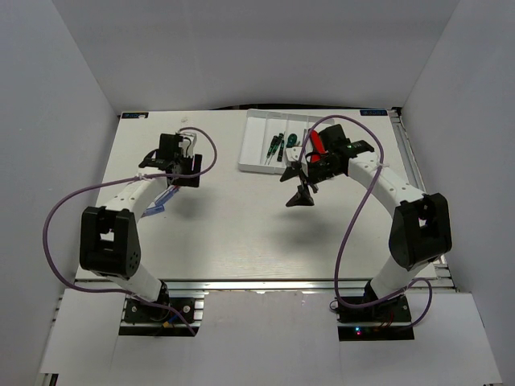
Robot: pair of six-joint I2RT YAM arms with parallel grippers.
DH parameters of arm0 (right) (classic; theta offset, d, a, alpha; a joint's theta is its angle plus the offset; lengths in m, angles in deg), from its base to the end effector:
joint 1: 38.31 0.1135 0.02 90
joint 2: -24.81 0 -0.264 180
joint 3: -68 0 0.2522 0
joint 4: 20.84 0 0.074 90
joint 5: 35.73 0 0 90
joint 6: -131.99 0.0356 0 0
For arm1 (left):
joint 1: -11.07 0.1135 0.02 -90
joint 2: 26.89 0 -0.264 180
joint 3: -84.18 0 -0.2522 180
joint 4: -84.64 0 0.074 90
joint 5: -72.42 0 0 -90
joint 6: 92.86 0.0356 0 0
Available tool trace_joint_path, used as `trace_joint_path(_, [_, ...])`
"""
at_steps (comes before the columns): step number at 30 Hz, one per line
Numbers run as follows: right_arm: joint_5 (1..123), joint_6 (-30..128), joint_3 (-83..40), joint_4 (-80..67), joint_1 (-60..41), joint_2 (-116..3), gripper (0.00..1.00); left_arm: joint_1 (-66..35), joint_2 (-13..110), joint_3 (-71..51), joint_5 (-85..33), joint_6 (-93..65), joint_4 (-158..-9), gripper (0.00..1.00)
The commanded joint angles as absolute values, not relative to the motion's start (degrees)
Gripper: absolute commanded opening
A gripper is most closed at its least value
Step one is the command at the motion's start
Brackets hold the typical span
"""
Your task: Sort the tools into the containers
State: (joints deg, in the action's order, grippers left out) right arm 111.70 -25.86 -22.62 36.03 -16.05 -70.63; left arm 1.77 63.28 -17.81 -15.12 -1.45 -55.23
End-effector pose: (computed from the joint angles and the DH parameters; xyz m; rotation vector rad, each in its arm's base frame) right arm 0.3038 0.1568 0.2731 -1.7504 1.3228 0.8853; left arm 0.3302 -0.0525 0.2377 0.2135 2.4730 -0.0051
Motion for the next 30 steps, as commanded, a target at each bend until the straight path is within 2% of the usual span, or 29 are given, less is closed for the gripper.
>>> trace_joint_path(1, [111.7, -25.2, -23.2, 35.9, -15.9, -69.0, 0.89, 3.2, 63.6, -18.3, -7.3, 3.9, -52.6, 0.78])
trace_joint_path(8, [111.4, -23.7, -22.3, 35.1, -15.9, -68.8, 0.89, 5.9, 65.7, -19.1, -4.6, 7.0, -52.6, 0.73])
trace_joint_path(20, [110.7, -22.9, -21.8, 34.6, -15.9, -68.4, 0.89, 8.1, 72.2, -18.1, -8.8, 8.9, -53.0, 0.60])
trace_joint_path(30, [110.1, -22.9, -20.7, 34.7, -15.9, -67.8, 0.89, 8.9, 76.5, -14.7, -9.5, 10.8, -53.4, 0.58])
